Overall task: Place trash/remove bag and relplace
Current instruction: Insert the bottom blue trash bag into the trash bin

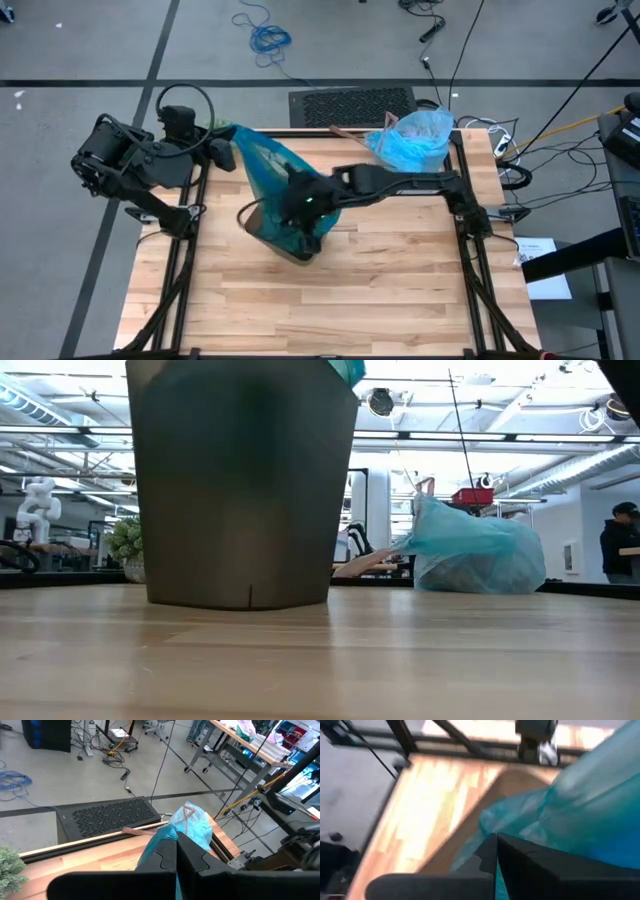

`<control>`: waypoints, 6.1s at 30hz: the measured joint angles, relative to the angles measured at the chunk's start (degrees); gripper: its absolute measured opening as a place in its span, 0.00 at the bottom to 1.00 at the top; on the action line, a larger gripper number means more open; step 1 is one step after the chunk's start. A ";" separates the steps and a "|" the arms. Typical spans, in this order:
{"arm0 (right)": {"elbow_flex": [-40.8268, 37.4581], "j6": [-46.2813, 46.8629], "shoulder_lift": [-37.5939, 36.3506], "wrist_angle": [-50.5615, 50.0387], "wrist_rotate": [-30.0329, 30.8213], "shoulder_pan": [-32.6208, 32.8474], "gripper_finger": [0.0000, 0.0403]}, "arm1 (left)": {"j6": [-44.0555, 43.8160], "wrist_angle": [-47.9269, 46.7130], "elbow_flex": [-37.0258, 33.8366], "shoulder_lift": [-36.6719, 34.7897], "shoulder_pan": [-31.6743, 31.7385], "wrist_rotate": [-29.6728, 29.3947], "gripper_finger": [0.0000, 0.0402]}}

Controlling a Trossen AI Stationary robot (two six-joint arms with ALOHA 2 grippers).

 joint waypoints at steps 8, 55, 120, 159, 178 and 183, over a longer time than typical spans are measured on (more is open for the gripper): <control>0.02 4.42 -8.84 -4.10 1.40 -0.21 0.18 | -1.52 0.15 0.00 0.11 -0.10 2.49 0.00; -17.04 23.83 -25.65 -17.50 7.31 -9.14 0.00 | -23.66 -2.49 -9.12 5.44 -13.91 16.17 0.00; -31.45 26.84 -23.01 -13.74 -4.03 -12.13 0.00 | 22.43 6.61 -37.58 2.98 27.22 51.42 0.00; -31.47 23.41 -24.78 -7.72 -9.31 -11.54 0.42 | 41.05 4.86 -30.00 3.02 28.44 68.40 0.50; -31.45 23.69 -30.73 1.02 -9.31 -11.54 0.43 | 52.43 -2.52 -23.39 3.63 27.96 72.74 0.43; -31.39 19.53 -31.20 1.19 -9.35 -11.79 0.43 | 48.86 -2.63 -17.57 3.22 25.61 73.98 0.15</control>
